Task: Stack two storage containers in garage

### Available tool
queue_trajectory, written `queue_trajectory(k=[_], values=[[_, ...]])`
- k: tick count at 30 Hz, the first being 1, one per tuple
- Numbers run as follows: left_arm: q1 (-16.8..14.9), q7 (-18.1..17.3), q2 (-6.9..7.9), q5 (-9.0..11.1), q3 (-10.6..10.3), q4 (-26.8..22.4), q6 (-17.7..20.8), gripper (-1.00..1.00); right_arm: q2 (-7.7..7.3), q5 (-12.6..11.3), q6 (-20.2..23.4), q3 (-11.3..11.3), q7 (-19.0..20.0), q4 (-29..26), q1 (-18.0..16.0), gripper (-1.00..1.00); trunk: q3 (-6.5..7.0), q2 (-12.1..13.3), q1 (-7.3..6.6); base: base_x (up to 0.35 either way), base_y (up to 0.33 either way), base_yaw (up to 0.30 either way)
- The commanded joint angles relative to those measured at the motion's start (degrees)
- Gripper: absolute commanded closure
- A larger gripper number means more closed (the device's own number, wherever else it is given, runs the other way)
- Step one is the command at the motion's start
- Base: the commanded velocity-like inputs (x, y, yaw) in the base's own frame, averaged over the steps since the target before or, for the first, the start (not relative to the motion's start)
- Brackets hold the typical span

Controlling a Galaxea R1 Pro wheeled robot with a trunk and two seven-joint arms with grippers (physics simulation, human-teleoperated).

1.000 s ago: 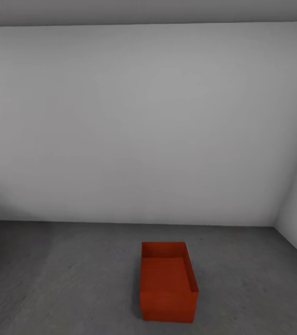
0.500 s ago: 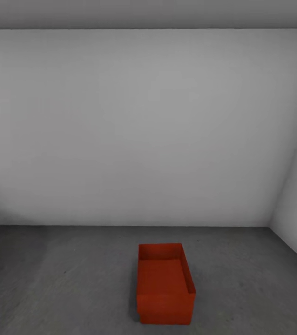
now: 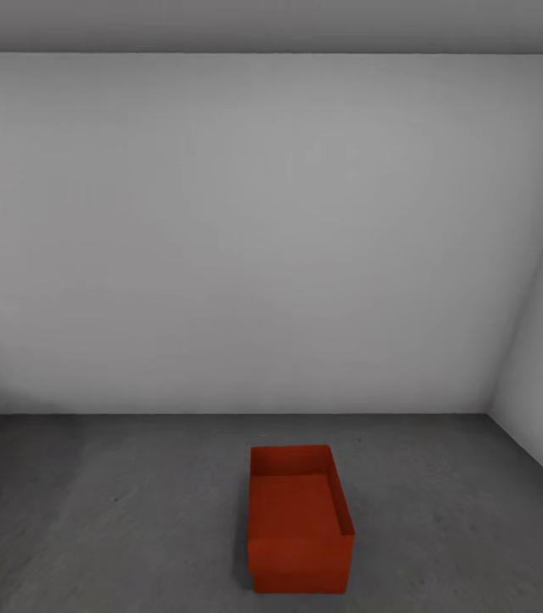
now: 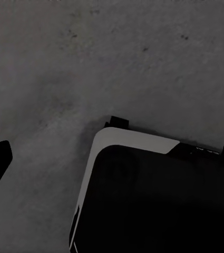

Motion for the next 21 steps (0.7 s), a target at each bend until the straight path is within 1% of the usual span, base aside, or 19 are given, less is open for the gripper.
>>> queue_trajectory(k=[1,8,21], values=[[0.0,0.1,0.00,0.3,-0.1,0.1,-0.2,-1.00,0.02,-0.5,-0.3,0.3,-0.1,0.2,-0.1,-1.00,-0.05,-0.1,0.02,0.000,0.000,-0.010],[0.0,0.1,0.02,0.4,-0.2,0.1,-0.2,-1.00,0.01,0.0,-0.2,0.5,-0.1,0.2,-0.1,-1.00,-0.05,-0.1,0.02,0.000,0.000,-0.003],[0.0,0.1,0.04,0.4,-0.2,0.1,-0.2,-1.00,0.10,0.3,-0.2,0.6,-0.1,0.2,-0.1,-1.00,-0.05,-0.1,0.02,0.000,0.000,0.000]])
